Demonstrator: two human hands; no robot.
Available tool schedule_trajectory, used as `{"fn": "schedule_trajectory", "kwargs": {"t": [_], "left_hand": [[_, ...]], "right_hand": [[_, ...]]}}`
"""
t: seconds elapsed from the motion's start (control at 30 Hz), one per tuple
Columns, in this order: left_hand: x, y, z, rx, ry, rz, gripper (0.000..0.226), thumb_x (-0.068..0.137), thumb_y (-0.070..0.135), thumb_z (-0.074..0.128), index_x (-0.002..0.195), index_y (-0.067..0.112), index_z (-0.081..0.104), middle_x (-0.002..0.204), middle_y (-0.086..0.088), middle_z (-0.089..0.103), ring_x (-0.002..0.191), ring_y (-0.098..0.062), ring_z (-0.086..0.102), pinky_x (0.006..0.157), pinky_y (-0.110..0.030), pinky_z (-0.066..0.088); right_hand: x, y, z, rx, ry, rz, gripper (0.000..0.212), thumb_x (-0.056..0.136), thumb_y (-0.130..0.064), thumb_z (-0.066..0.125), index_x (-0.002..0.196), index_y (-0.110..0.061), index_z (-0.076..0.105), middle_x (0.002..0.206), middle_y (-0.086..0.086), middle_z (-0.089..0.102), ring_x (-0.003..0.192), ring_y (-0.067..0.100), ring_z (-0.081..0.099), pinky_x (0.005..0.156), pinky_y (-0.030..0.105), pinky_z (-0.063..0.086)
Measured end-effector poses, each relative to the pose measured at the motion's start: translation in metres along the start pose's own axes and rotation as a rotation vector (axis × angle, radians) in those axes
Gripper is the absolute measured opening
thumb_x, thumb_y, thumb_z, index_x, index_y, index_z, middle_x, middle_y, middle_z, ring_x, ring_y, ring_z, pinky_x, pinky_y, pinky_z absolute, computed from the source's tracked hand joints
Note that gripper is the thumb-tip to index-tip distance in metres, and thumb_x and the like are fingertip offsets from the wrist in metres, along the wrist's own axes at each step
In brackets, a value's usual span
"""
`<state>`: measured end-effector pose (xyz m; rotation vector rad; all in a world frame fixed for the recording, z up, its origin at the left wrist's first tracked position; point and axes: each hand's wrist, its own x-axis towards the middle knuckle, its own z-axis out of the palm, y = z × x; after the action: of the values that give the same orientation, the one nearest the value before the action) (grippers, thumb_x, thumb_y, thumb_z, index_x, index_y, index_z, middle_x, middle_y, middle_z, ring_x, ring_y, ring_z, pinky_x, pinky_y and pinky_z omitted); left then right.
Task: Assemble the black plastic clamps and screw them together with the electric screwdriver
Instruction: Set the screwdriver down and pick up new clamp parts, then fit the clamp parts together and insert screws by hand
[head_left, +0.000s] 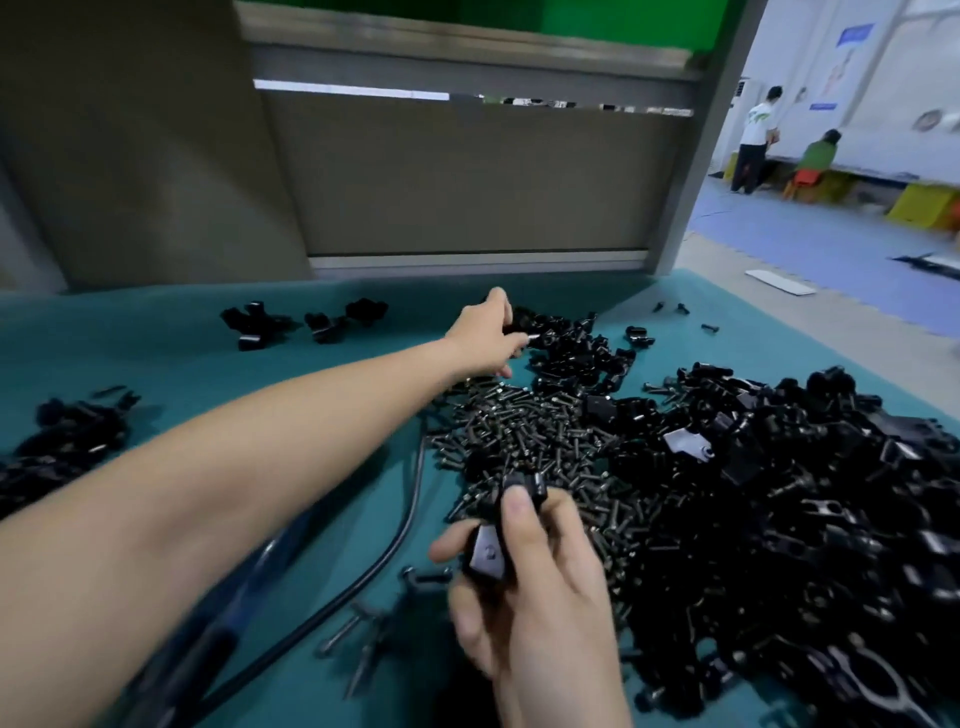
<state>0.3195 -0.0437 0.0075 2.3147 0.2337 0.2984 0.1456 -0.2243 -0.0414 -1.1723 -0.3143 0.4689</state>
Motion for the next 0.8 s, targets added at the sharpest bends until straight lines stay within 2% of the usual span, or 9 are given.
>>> {"fn": "schedule_trajectory", "kwargs": {"t": [0.07, 0.17, 0.27, 0.33, 0.47, 0.53, 0.6, 0.67, 0.8], "left_hand": [[-0.046, 0.014, -0.018, -0.290, -0.035, -0.011, 0.026, 0.095, 0.008, 0.055, 0.087, 0.014, 0.031, 0.083, -0.014, 0.066, 0.045, -0.015, 0.051, 0.045, -0.025, 0.041], [-0.133, 0.025, -0.048, -0.425, -0.106, 0.077, 0.033, 0.089, 0.003, 0.065, 0.078, 0.015, 0.036, 0.059, 0.002, 0.055, 0.043, -0.010, 0.052, 0.042, -0.020, 0.042], [-0.217, 0.014, -0.073, -0.498, -0.095, 0.067, 0.031, 0.084, -0.003, 0.067, 0.076, 0.013, 0.041, 0.071, -0.003, 0.056, 0.059, -0.013, 0.062, 0.060, -0.024, 0.056], [-0.262, 0.003, -0.081, -0.607, -0.017, 0.001, 0.029, 0.083, -0.006, 0.067, 0.077, 0.010, 0.043, 0.080, -0.010, 0.060, 0.070, -0.018, 0.069, 0.073, -0.028, 0.059], [-0.317, -0.011, -0.076, -0.706, 0.214, -0.111, 0.029, 0.071, 0.006, 0.075, 0.074, 0.013, 0.047, 0.092, -0.023, 0.066, 0.089, -0.038, 0.066, 0.095, -0.050, 0.048], [-0.330, -0.015, -0.066, -0.821, 0.215, -0.091, 0.026, 0.063, 0.015, 0.074, 0.071, 0.017, 0.049, 0.081, -0.006, 0.062, 0.079, -0.024, 0.062, 0.084, -0.053, 0.053], [-0.337, -0.018, -0.058, -0.939, 0.203, -0.048, 0.024, 0.064, 0.012, 0.074, 0.067, 0.018, 0.052, 0.071, 0.005, 0.059, 0.067, -0.010, 0.061, 0.064, -0.035, 0.060], [-0.340, -0.022, -0.052, -0.889, 0.217, 0.002, 0.030, 0.069, 0.011, 0.082, 0.067, 0.021, 0.054, 0.067, 0.008, 0.059, 0.063, -0.007, 0.060, 0.064, -0.024, 0.056], [-0.347, -0.029, -0.041, -0.722, 0.272, 0.076, 0.023, 0.059, 0.031, 0.079, 0.072, 0.029, 0.059, 0.080, 0.005, 0.064, 0.078, -0.011, 0.060, 0.070, -0.022, 0.051]], "right_hand": [[-0.003, -0.007, 0.011, -0.015, 0.011, -0.019, 0.045, 0.095, -0.034, 0.046, 0.108, 0.009, 0.050, 0.050, 0.002, 0.054, 0.035, 0.009, 0.040, 0.037, 0.017, 0.031], [-0.014, -0.016, 0.027, 0.060, -0.027, -0.018, 0.022, 0.075, -0.045, 0.061, 0.080, -0.023, 0.065, 0.057, 0.006, 0.054, 0.037, 0.010, 0.037, 0.035, 0.016, 0.027], [-0.030, -0.014, 0.042, 0.087, -0.086, -0.011, 0.016, 0.068, -0.041, 0.065, 0.078, -0.030, 0.073, 0.056, 0.001, 0.043, 0.042, 0.009, 0.035, 0.035, 0.017, 0.027], [-0.043, -0.006, 0.049, 0.137, -0.112, 0.037, 0.016, 0.068, -0.037, 0.067, 0.080, -0.028, 0.073, 0.059, 0.000, 0.047, 0.045, 0.009, 0.038, 0.036, 0.018, 0.030], [-0.066, 0.009, 0.061, 0.186, -0.171, 0.143, 0.019, 0.067, -0.031, 0.070, 0.085, -0.026, 0.067, 0.071, 0.004, 0.056, 0.057, 0.013, 0.046, 0.043, 0.018, 0.035], [-0.072, 0.012, 0.066, 0.210, -0.197, 0.156, 0.009, 0.073, -0.025, 0.065, 0.081, -0.025, 0.069, 0.069, 0.007, 0.058, 0.052, 0.013, 0.047, 0.040, 0.018, 0.034], [-0.075, 0.013, 0.069, 0.230, -0.189, 0.157, 0.013, 0.077, -0.020, 0.059, 0.078, -0.023, 0.072, 0.068, 0.008, 0.060, 0.047, 0.012, 0.047, 0.038, 0.018, 0.034], [-0.078, 0.013, 0.068, 0.241, -0.180, 0.161, 0.018, 0.077, -0.018, 0.057, 0.077, -0.022, 0.074, 0.067, 0.007, 0.060, 0.046, 0.012, 0.048, 0.039, 0.018, 0.036], [-0.081, 0.019, 0.062, 0.194, -0.159, 0.149, 0.018, 0.077, -0.018, 0.057, 0.082, -0.021, 0.074, 0.077, 0.009, 0.066, 0.056, 0.013, 0.059, 0.048, 0.020, 0.049]]}}
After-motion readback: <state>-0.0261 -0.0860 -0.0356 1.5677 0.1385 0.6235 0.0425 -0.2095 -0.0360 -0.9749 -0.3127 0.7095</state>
